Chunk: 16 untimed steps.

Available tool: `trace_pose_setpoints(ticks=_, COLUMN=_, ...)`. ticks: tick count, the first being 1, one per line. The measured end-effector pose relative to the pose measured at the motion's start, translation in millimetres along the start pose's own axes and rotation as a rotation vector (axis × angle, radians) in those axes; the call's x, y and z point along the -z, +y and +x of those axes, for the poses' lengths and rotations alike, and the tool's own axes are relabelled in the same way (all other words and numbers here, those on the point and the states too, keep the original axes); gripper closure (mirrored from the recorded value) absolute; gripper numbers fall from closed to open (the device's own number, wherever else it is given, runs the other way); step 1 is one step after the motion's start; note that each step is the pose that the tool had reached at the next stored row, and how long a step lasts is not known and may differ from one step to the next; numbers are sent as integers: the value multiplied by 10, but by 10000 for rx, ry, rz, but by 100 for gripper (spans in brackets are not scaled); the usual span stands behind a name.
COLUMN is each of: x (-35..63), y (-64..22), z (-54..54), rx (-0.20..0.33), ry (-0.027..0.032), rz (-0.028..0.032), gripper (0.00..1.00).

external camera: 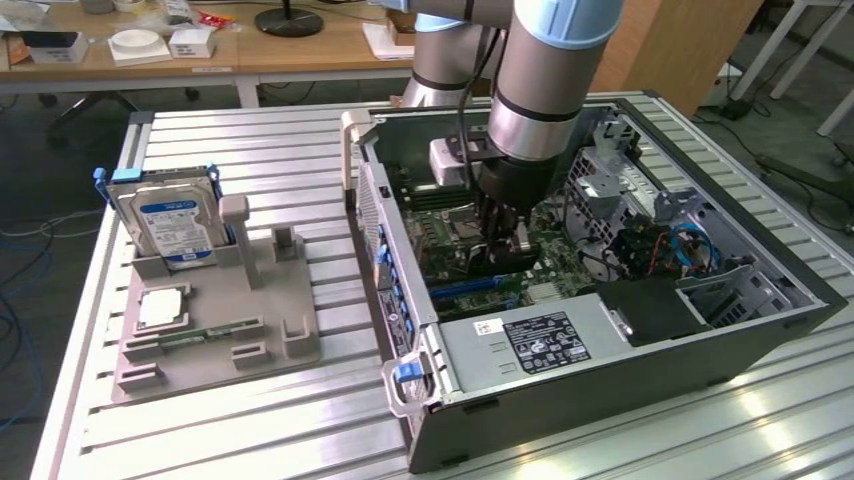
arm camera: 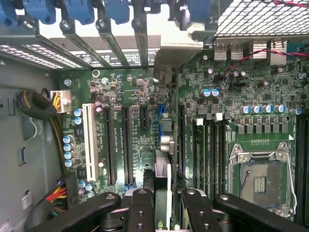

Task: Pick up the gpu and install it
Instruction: 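Insert the gpu into the slot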

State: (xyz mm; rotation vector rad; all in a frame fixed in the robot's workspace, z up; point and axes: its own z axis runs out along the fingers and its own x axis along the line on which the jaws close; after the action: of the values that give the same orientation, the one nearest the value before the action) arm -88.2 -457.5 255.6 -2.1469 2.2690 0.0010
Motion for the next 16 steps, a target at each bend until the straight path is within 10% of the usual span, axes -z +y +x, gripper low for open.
trace_pose_setpoints(ticks=16, x=-10, y=34, z=32, rx=455, ry=-4, rz=-7, gripper=74)
